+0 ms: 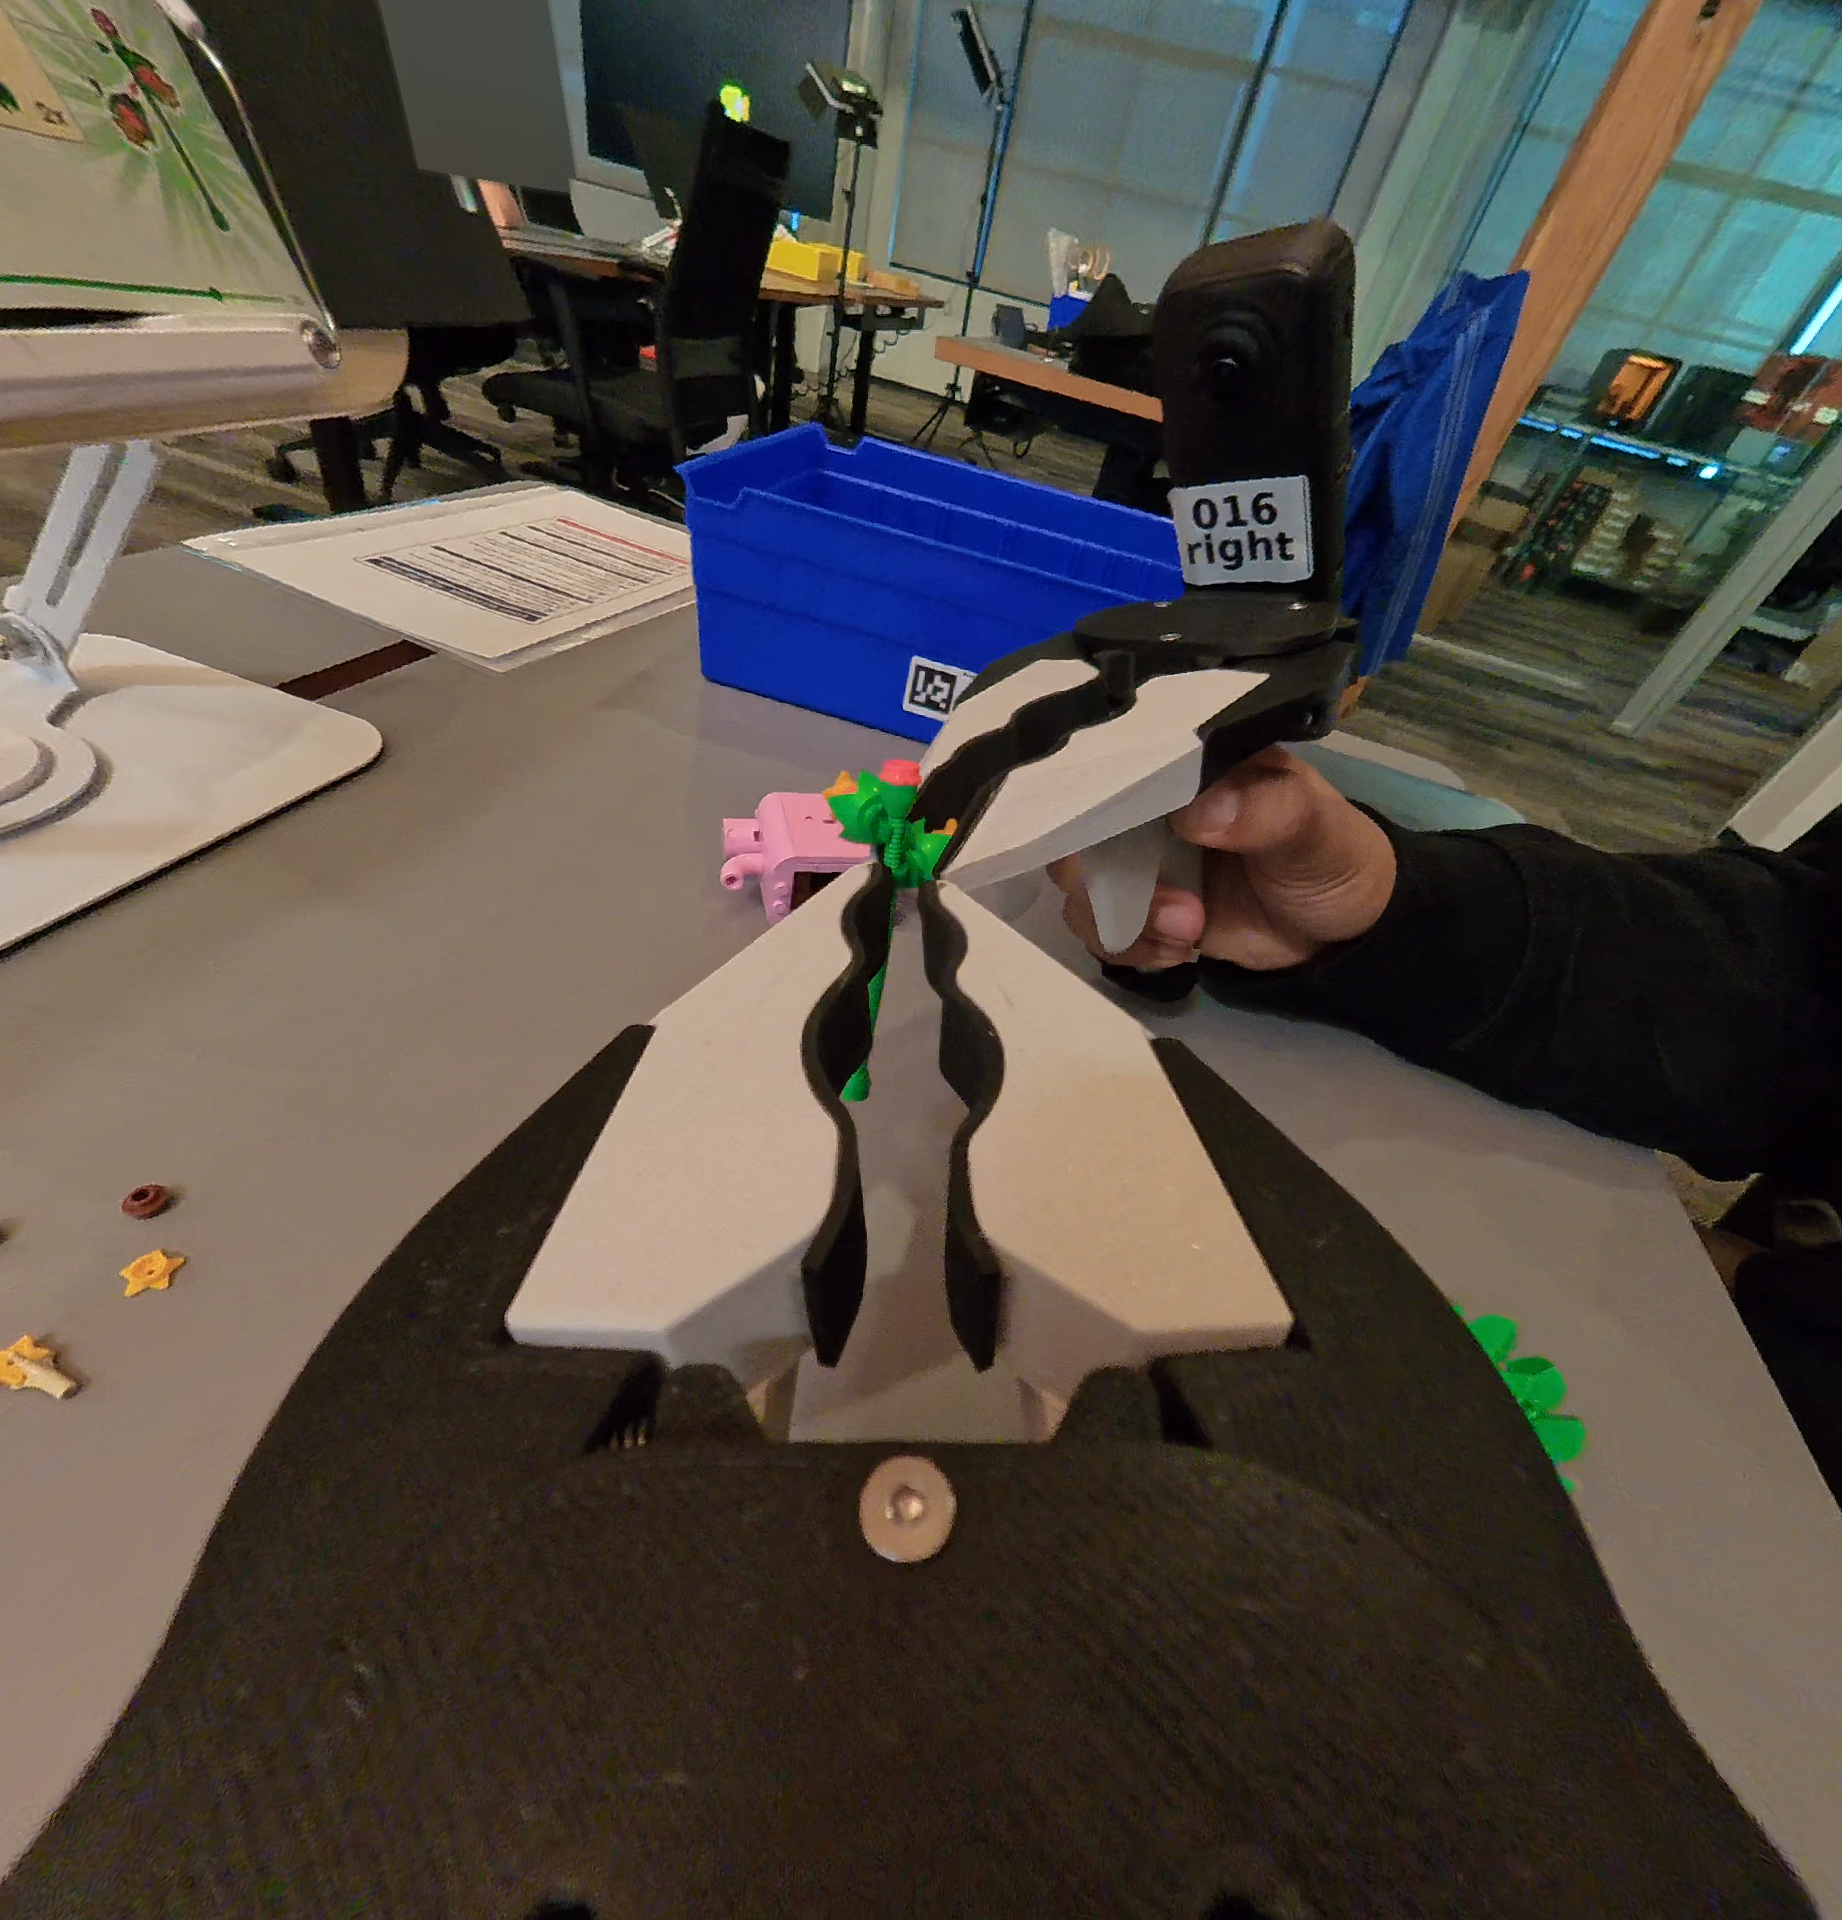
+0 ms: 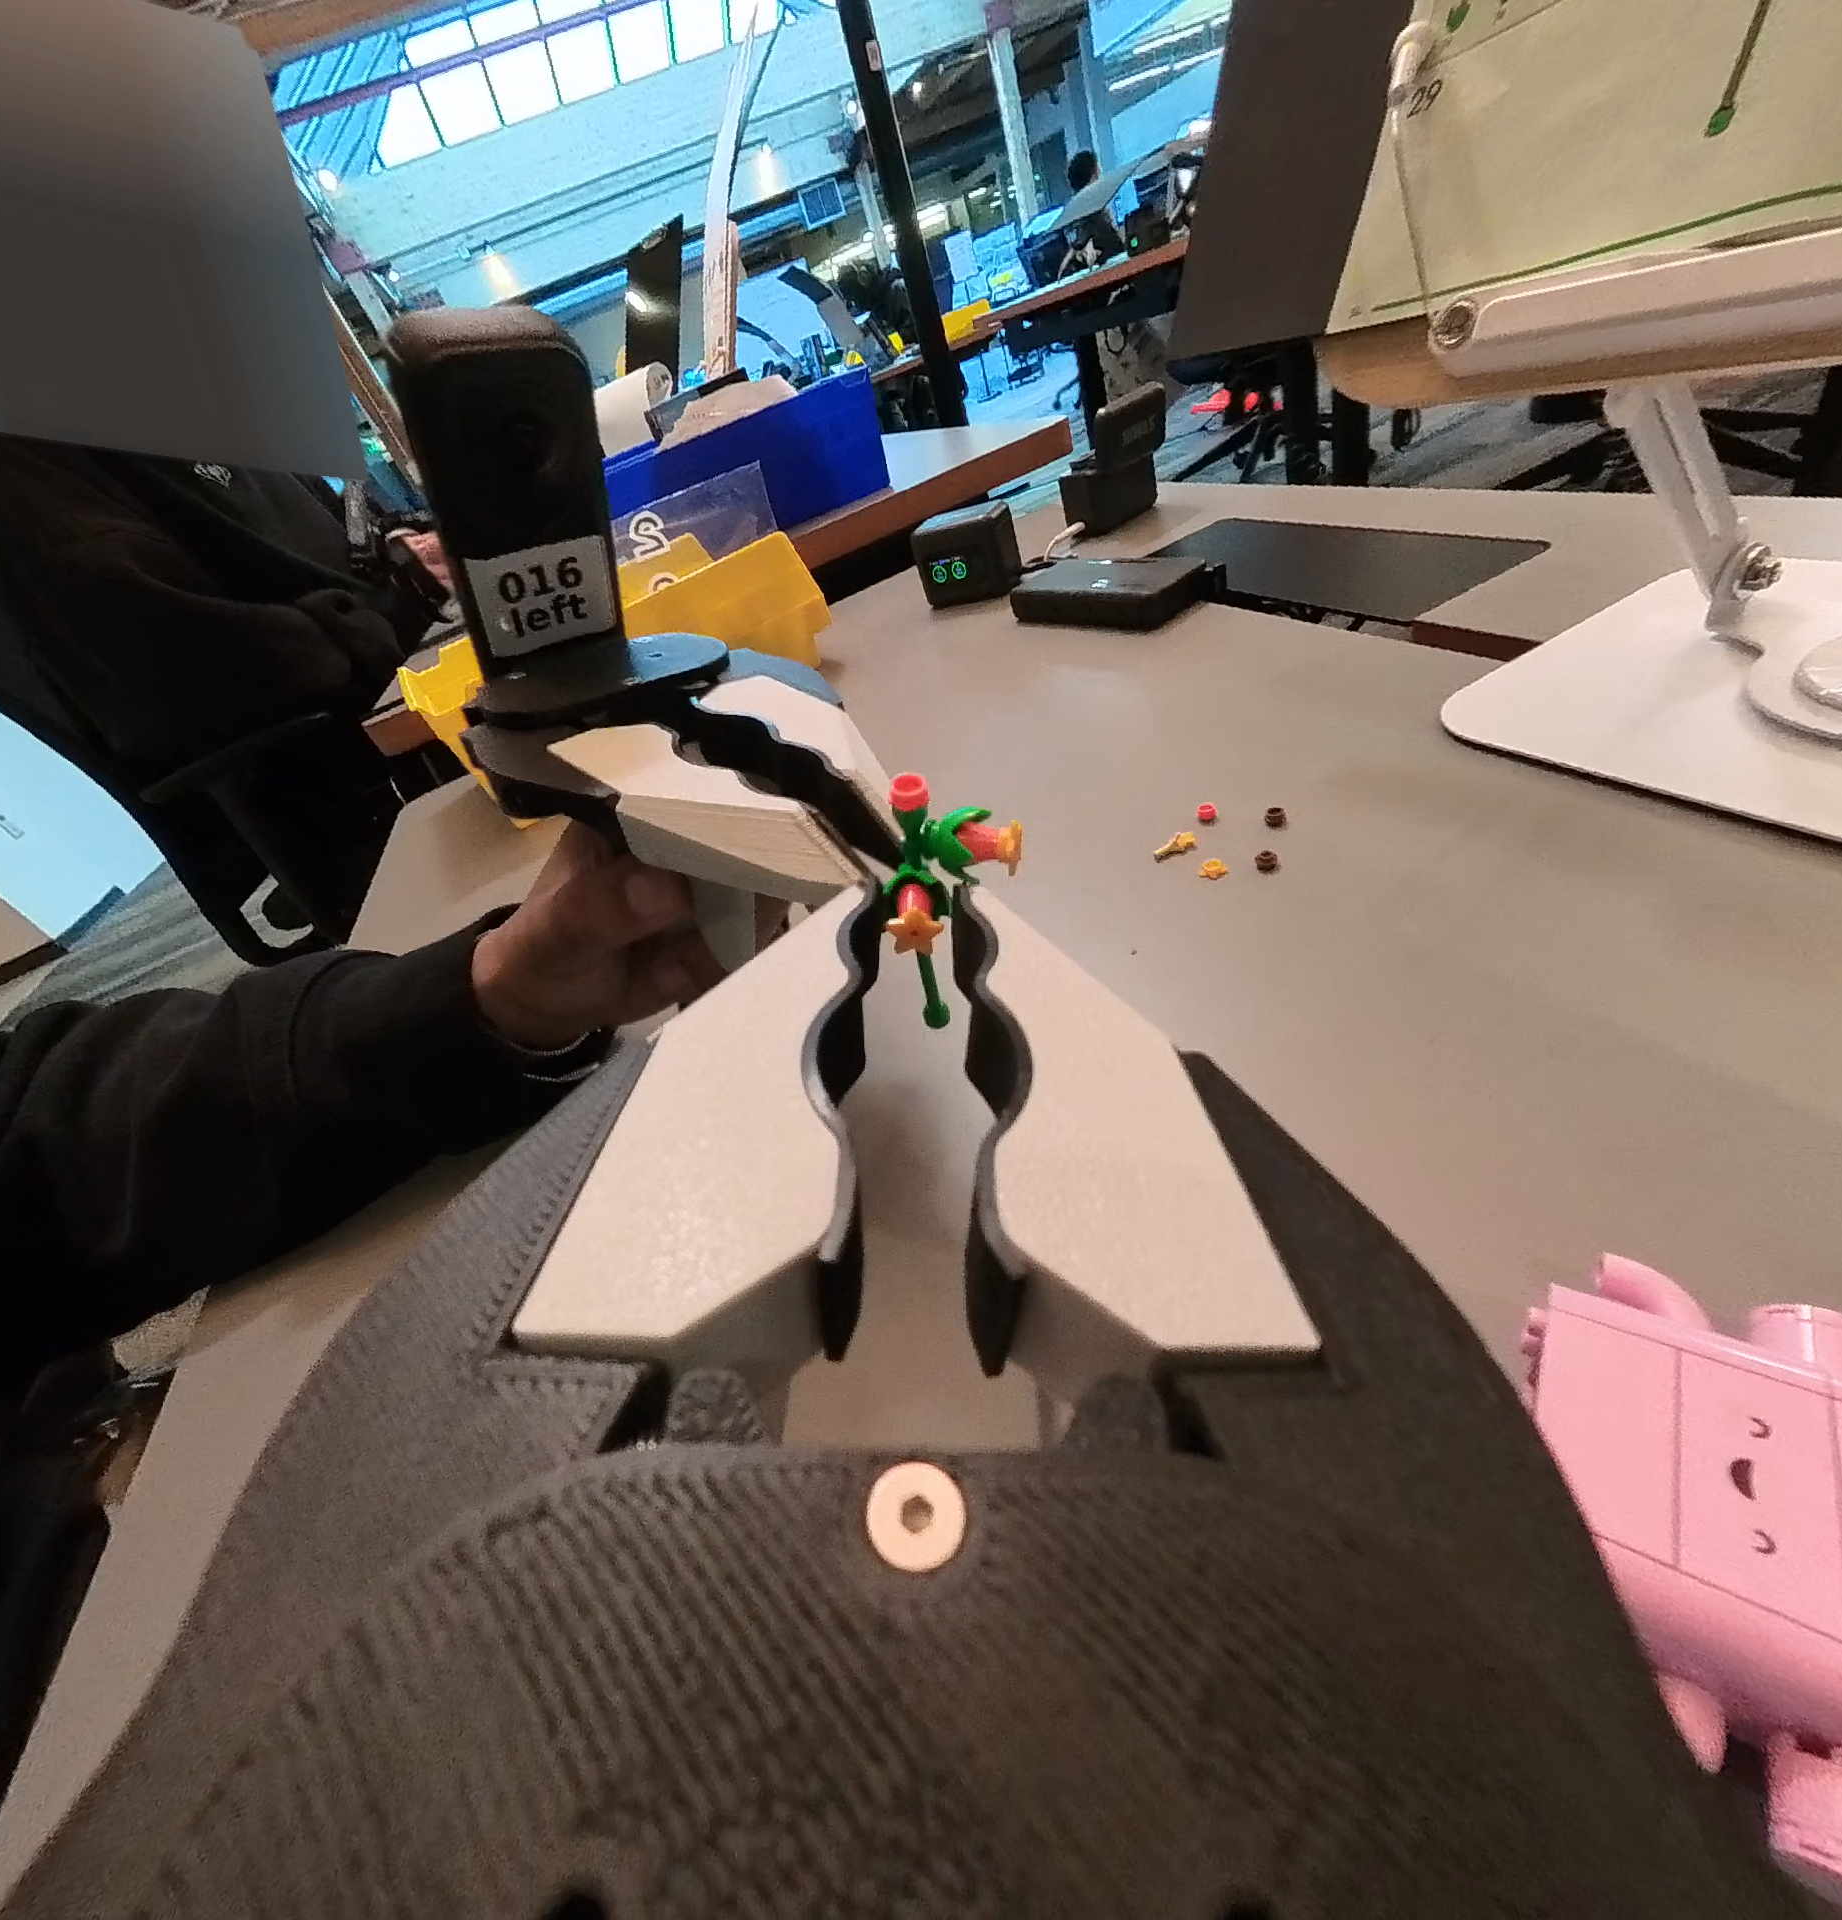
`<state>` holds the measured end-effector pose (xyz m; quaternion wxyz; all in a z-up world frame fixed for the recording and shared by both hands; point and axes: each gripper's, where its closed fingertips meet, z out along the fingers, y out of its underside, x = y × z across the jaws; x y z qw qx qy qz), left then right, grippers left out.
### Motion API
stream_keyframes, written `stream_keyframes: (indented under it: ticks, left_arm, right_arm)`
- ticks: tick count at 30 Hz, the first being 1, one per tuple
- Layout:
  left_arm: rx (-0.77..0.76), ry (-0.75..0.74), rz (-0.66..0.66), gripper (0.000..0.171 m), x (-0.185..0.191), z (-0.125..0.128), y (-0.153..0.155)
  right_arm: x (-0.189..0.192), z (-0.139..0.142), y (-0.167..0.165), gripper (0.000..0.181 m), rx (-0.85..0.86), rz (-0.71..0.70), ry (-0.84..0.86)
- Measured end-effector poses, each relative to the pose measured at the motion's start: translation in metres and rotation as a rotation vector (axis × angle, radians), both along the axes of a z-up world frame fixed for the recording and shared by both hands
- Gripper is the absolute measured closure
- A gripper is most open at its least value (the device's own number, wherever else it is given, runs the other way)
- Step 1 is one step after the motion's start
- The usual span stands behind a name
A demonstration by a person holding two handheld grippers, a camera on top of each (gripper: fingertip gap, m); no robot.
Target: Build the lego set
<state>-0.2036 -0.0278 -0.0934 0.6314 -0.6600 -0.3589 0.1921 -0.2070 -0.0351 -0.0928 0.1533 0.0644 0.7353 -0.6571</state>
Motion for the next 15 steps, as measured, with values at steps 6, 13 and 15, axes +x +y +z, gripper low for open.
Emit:
stream_keyframes:
  ticks: [6,13,15]
  left_arm:
    - [0.008,-0.012,-0.008,0.168,-0.0005,-0.0023,0.0017]
    - [0.010,-0.006,-0.005,0.171,-0.0003,-0.0013,0.0014]
    - [0.006,-0.002,-0.004,0.171,0.0000,-0.0008,0.0014]
  right_arm:
    - [-0.0013,0.0028,0.0016,0.170,-0.020,0.006,-0.026]
    - [0.0006,0.0039,0.0011,0.170,-0.025,0.011,-0.025]
    - [0.0007,0.0042,0.0012,0.170,-0.028,0.013,-0.029]
